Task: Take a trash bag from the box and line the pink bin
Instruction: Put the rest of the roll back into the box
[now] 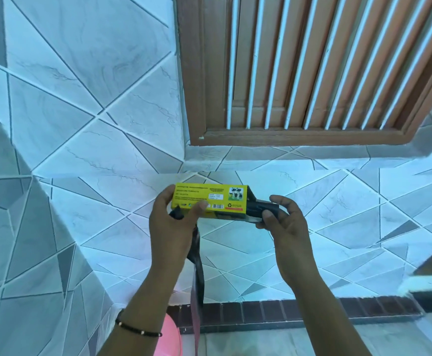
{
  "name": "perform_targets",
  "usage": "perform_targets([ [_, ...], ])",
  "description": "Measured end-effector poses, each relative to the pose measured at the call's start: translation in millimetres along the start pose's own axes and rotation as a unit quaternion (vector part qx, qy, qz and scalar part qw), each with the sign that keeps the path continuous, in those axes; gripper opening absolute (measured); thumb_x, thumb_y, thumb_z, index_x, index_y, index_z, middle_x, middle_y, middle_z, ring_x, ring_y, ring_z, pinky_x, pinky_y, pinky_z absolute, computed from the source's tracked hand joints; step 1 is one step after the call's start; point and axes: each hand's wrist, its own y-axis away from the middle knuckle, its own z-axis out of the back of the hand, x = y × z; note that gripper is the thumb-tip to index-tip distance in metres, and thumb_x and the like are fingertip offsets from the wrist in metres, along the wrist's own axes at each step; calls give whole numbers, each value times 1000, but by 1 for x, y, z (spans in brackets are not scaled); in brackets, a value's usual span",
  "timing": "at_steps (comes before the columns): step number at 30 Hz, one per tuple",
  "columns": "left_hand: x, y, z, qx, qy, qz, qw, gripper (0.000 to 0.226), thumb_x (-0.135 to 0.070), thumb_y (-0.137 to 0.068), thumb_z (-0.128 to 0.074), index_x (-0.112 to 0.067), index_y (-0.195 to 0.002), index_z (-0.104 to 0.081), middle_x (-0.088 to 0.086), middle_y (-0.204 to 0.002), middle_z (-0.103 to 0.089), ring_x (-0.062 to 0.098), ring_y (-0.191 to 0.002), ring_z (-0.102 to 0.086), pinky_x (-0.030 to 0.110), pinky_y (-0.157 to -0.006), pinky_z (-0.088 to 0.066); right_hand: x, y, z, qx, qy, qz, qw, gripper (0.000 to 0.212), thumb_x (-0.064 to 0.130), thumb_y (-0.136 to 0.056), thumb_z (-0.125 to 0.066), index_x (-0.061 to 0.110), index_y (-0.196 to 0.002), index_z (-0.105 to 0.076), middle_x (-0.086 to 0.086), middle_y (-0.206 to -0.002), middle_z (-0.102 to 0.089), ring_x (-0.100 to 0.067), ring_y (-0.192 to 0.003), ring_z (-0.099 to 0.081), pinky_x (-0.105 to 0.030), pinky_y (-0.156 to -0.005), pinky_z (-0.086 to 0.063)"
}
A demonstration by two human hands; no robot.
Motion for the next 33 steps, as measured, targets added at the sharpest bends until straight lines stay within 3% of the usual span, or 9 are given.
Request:
perform_targets([
  [5, 23, 4, -6, 20, 193, 180, 964, 44, -21, -84, -66, -20, -124, -49, -10, -64, -58, 10, -46, -38, 25, -52, -34, 5, 5, -7, -25, 57, 59, 996, 28, -4, -88, -55, 21, -94, -47, 6, -86, -72, -3, -68, -61, -10, -70, -46],
  [8, 29, 9, -11, 29, 191, 202, 960, 33, -26, -87, -62, -23, -119, -55, -8, -67, -59, 9, -43, -32, 20, -46, -32, 5, 5, -8, -76, 69, 102, 989, 24, -2, -83, -63, 20, -93, -62, -4, -90, -72, -18, -75, -65, -28, -72, -54],
  [11, 29, 17, -15, 45, 185, 205, 960, 10, -29, -89, -58, -21, -94, -62, -14, -48, -54, 8, -41, -29, 12, -38, -30, -1, 6, -6, -110, 90, 131, 981, 25, 1, -82, -66, 21, -95, -72, -5, -99, -67, -23, -86, -66, -37, -72, -57],
  [14, 29, 23, -19, 33, 191, 215, 957, 17, -28, -90, -58, -20, -75, -59, -13, -38, -46, 5, -37, -26, 12, -36, -28, -8, 8, -6, -127, 90, 114, 981, 20, 2, -81, -68, 22, -86, -71, 3, -84, -73, -13, -76, -67, -32, -69, -56],
  [17, 31, 20, -18, 7, 191, 219, 957, 14, -27, -89, -60, -21, -77, -62, -12, -38, -48, 5, -37, -30, 18, -43, -29, -14, 9, -4, -101, 164, 124, 973, 23, 4, -86, -61, 25, -79, -66, 22, -72, -70, 3, -69, -64, -10, -64, -48],
  [20, 35, 15, -13, -35, 207, 229, 950, 15, -27, -89, -60, -19, -76, -60, -13, -41, -53, 1, -33, -41, 20, -49, -35, -22, 9, -4, -35, 258, 169, 951, 18, 18, -90, -54, 32, -95, -65, 30, -93, -62, 14, -90, -57, -1, -69, -41],
  [27, 47, 5, -12, -68, 283, 260, 921, 17, -34, -90, -58, -18, -85, -60, 4, -75, -62, 11, -51, -60, 26, -60, -50, -41, 11, -8, 39, 400, 227, 887, 50, 36, -79, -56, 30, -128, -55, 13, -116, -52, -6, -113, -43, -38, -95, -38],
  [30, 51, 7, -16, -61, 295, 291, 908, 26, -42, -92, -50, -20, -80, -56, 4, -68, -54, 14, -53, -53, 27, -60, -46, -41, 17, -18, 70, 410, 196, 888, 59, 34, -83, -51, 43, -137, -27, 15, -122, -54, -6, -120, -40, -34, -104, -22],
  [33, 55, 11, -18, -69, 315, 320, 891, 28, -41, -94, -48, -20, -76, -55, 3, -62, -51, 14, -49, -50, 28, -61, -45, -41, 15, -21, 31, 426, 212, 879, 50, 20, -85, -54, 40, -130, -44, 9, -114, -63, -4, -108, -47, -20, -100, -17],
])
